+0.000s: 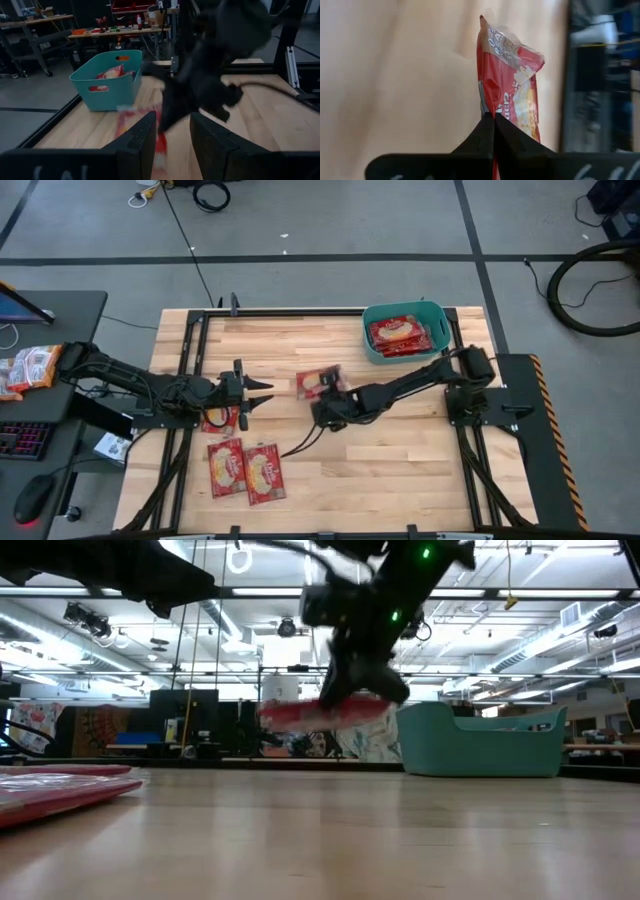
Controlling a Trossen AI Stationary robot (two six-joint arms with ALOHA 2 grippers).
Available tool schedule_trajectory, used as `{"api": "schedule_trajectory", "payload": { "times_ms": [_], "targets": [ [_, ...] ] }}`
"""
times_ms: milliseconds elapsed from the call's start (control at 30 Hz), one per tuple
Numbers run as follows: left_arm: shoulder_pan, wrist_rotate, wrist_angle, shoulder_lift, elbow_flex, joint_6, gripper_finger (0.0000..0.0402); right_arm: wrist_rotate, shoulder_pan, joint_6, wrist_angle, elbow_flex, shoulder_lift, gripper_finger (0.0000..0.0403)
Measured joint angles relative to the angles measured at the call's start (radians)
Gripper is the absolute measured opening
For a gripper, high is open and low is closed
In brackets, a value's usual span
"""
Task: Sort popcorn bags into baskets
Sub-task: Put the red popcorn bag into the green bin
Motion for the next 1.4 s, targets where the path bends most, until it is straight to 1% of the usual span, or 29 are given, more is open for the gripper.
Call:
{"api": "schedule_trajectory", "payload": {
  "times_ms": [167, 267, 367, 500, 600, 667, 767, 867, 1067, 1167, 1233, 1300, 1400],
  "targets": [
    [0.0, 0.0, 0.0, 0.0, 0.0, 0.0, 0.0126, 0.146, 0.002, 0.007, -0.123, 0.002, -0.092, 0.0004],
    [0.0, 0.0, 0.0, 0.0, 0.0, 0.0, 0.0126, 0.247, 0.0, 0.058, -0.213, 0.002, -0.15, 0.0004],
    [0.0, 0.0, 0.0, 0.0, 0.0, 0.0, 0.0126, 0.323, -0.001, 0.126, -0.323, 0.002, -0.199, 0.0004],
    [0.0, 0.0, 0.0, 0.0, 0.0, 0.0, 0.0126, 0.386, -0.016, 0.245, -0.537, -0.01, -0.262, 0.0004],
    [0.0, 0.0, 0.0, 0.0, 0.0, 0.0, 0.0126, 0.42, -0.042, 0.354, -0.665, -0.07, -0.334, 0.0004],
    [0.0, 0.0, 0.0, 0.0, 0.0, 0.0, 0.0126, 0.422, -0.063, 0.41, -0.703, -0.129, -0.396, 0.0004],
    [0.0, 0.0, 0.0, 0.0, 0.0, 0.0, 0.0126, 0.397, -0.092, 0.386, -0.666, -0.245, -0.503, 0.0004],
    [0.0, 0.0, 0.004, 0.0, 0.0, 0.0, 0.0126, 0.343, -0.133, 0.289, -0.573, -0.365, -0.606, 0.0004],
    [0.001, 0.0, 0.014, 0.0, 0.0, 0.0, 0.0126, 0.114, -0.279, -0.057, -0.313, -0.57, -0.767, 0.0005],
    [0.001, 0.0, 0.014, 0.0, 0.0, 0.0, 0.0126, 0.028, -0.361, -0.234, -0.186, -0.64, -0.804, 0.0007],
    [0.001, 0.0, 0.014, 0.0, 0.0, 0.0, 0.0126, 0.01, -0.411, -0.323, -0.097, -0.673, -0.81, 0.0011],
    [0.001, 0.0, 0.014, 0.0, 0.0, 0.0, 0.0126, 0.01, -0.459, -0.374, -0.024, -0.686, -0.808, 0.0018],
    [0.001, 0.0, 0.013, 0.0, 0.0, 0.0, 0.0126, -0.011, -0.519, -0.402, 0.015, -0.687, -0.805, 0.0033]
  ]
}}
